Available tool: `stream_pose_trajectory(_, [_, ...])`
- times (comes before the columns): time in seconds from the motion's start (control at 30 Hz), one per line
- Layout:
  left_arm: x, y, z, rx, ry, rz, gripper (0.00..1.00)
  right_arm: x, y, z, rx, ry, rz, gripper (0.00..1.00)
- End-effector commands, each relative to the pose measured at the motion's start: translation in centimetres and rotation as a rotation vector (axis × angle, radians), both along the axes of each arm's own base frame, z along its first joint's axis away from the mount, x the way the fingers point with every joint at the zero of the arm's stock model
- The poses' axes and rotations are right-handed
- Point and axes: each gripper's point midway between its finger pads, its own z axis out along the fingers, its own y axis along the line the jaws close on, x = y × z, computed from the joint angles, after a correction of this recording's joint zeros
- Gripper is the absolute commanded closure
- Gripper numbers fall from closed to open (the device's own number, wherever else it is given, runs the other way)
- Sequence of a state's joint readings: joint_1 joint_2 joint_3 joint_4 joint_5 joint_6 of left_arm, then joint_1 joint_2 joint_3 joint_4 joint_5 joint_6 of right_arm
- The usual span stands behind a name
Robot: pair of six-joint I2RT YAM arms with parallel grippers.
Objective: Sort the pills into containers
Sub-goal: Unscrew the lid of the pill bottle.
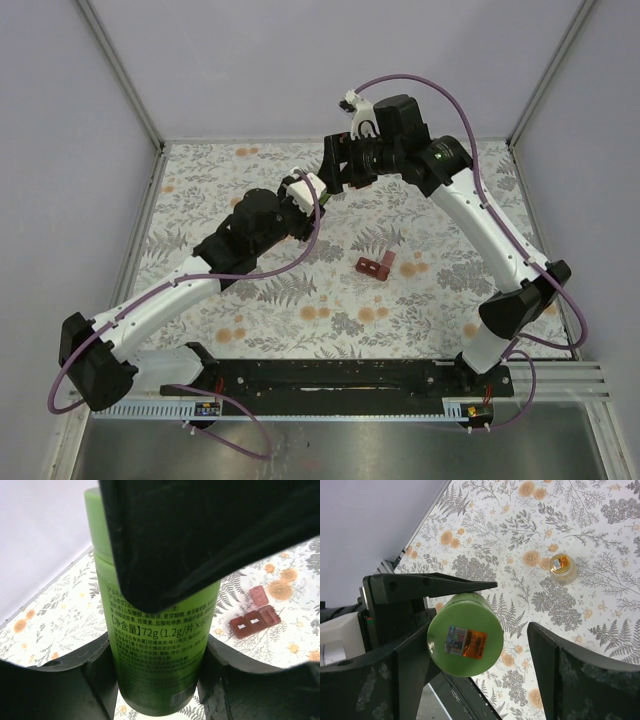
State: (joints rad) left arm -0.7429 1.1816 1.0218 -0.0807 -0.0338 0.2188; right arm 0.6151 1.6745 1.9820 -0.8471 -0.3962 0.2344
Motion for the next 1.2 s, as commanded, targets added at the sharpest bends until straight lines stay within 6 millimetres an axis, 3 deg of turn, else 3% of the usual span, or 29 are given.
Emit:
stream_pose_trajectory(0.0, [1.4,0.5,3.3,-0.030,-0.103,0.093,1.00,1.0,0.4,1.6,0.081,0.014,-0.014,0.20])
stream_pose_trajectory(0.3, [1.2,0.2,2.7,-0.029,-0.094,0.086,1.00,0.8,0.1,1.4,0.101,0.021,0.000,0.34])
stream_pose_trajectory(0.5, [0.8,-0.1,2.5,-0.033,-0.088,0.058,1.00,0.5,-0.2,1.8,0.112,0.008,0.013,0.58])
stream_pose_trajectory(0.63, [-0.5,-1.2,2.1,-0.043,-0.049,-0.048,1.00,0.1,-0.6,1.9,0.095,-0.035,0.056,0.71])
stream_pose_trajectory(0.83, [-4.3,-3.1,2.3,-0.126,0.083,-0.358,1.00,-2.0,-0.9,2.1,0.083,-0.196,0.234,0.74])
stream_pose_trajectory(0.97, [-8.0,-4.1,2.4,-0.157,0.193,-0.607,1.00,-4.2,-1.4,3.3,0.077,-0.349,0.383,0.73])
stream_pose_trajectory(1.03, [-10.1,-4.4,2.9,-0.175,0.252,-0.729,1.00,-5.2,-1.8,3.9,0.069,-0.433,0.443,0.72])
stream_pose_trajectory(1.17, [-12.4,-4.6,3.6,-0.202,0.339,-0.878,1.00,-7.0,-2.6,4.5,0.048,-0.554,0.549,0.69])
